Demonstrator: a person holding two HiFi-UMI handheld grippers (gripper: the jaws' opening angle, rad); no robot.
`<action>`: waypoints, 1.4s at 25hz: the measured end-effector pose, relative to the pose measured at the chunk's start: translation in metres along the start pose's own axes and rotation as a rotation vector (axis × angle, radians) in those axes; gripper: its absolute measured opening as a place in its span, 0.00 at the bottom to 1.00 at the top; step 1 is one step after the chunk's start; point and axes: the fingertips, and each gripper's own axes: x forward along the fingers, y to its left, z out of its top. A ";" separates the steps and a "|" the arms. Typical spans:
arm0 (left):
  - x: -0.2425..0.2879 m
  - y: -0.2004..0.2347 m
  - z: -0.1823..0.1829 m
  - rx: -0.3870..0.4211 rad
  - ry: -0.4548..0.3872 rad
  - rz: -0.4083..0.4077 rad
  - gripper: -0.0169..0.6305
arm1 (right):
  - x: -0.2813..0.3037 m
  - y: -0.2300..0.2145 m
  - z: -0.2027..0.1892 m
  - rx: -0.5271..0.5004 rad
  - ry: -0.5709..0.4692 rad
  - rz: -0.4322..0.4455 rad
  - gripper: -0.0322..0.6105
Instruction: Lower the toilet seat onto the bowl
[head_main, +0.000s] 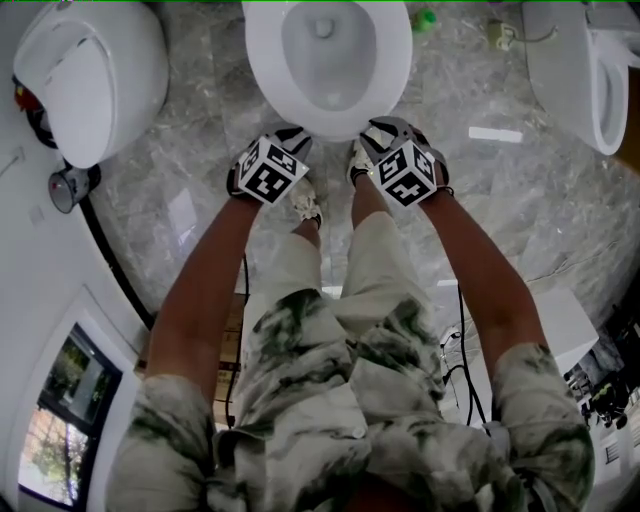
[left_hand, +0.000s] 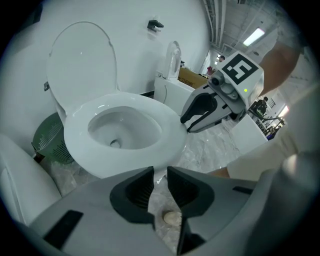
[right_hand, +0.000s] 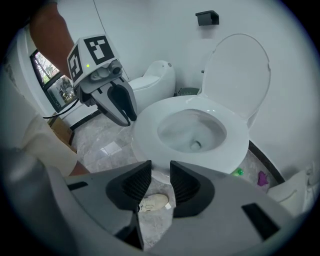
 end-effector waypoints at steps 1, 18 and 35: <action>0.004 0.001 -0.002 0.000 0.004 -0.004 0.18 | 0.004 -0.001 -0.002 0.003 0.003 0.002 0.26; 0.062 0.024 0.001 -0.075 0.010 -0.019 0.21 | 0.059 -0.008 -0.036 0.033 0.033 0.040 0.22; 0.095 0.032 -0.008 -0.067 0.018 -0.021 0.21 | 0.089 -0.012 -0.049 0.037 0.043 0.052 0.20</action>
